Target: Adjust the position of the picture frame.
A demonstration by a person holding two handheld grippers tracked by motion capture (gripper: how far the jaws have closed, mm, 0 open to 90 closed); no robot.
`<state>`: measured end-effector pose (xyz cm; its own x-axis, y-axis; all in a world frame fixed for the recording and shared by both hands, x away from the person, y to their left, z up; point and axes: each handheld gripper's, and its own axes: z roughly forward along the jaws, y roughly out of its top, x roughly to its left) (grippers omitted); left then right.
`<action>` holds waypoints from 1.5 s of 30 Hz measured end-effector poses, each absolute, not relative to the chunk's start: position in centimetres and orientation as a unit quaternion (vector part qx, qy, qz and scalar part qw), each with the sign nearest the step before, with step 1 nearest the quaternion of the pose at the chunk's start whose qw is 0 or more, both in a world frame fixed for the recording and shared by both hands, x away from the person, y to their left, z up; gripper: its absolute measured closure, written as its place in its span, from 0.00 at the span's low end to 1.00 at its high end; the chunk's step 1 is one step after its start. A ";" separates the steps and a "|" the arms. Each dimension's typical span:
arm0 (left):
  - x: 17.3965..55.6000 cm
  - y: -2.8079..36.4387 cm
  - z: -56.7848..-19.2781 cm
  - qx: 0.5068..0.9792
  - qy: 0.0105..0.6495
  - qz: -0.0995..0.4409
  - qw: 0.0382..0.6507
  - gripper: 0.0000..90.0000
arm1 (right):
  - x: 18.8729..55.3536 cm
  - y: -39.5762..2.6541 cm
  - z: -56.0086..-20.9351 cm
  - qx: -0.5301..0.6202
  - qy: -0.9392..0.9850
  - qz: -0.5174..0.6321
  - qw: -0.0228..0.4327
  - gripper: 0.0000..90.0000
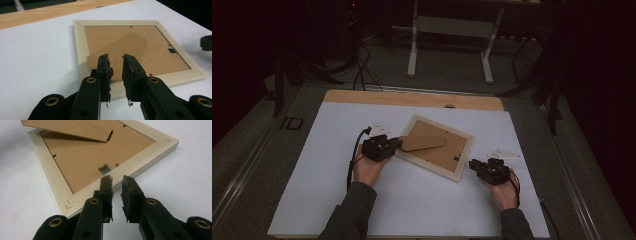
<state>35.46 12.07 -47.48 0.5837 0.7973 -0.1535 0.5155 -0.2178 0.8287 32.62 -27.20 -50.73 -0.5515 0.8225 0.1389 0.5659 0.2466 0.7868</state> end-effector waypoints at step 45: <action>40.2 12.9 -52.5 0.779 0.472 0.132 0.391 1.00 | 32.9 -25.5 -52.4 0.459 0.785 0.386 0.150 0.99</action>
<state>40.21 12.89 -52.55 0.5202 0.8383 -0.1632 0.6326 -0.2499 0.7330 32.87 -25.54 -52.37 -0.5326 0.8380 0.1187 0.6055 0.2792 0.7453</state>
